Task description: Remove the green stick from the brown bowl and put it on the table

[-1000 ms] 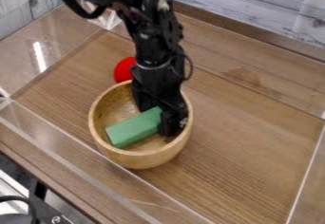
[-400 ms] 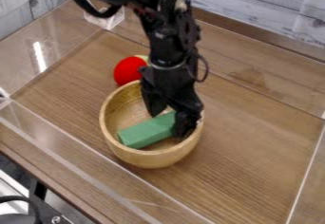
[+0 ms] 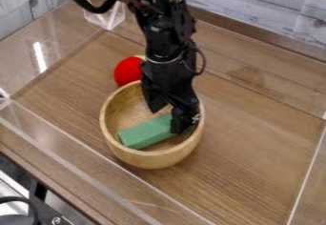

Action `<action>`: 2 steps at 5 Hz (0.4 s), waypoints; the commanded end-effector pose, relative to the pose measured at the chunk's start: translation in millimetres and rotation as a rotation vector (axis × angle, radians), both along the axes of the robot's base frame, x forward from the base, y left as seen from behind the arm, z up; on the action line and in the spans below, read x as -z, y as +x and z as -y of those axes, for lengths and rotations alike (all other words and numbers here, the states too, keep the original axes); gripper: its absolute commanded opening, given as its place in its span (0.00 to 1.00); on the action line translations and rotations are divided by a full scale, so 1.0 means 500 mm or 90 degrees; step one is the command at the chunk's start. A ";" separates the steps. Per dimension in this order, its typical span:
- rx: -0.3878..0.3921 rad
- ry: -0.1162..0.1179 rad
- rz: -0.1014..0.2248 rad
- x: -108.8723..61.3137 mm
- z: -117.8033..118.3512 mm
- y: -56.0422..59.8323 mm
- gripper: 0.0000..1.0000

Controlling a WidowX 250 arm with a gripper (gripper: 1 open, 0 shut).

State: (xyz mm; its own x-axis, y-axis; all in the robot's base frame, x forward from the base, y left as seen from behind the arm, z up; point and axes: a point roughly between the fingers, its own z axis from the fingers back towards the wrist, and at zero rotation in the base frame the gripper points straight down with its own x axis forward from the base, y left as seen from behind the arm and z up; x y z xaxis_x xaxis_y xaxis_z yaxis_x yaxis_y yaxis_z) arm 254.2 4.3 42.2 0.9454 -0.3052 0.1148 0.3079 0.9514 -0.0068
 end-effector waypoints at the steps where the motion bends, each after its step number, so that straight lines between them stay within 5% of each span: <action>1: -0.003 0.000 0.026 -0.005 -0.003 0.029 1.00; 2: -0.005 0.000 0.023 -0.001 -0.002 0.037 1.00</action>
State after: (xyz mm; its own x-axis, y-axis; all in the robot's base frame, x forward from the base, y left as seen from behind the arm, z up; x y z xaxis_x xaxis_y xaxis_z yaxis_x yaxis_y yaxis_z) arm 262.1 4.5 32.7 0.9484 -0.2991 0.1052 0.3019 0.9532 -0.0121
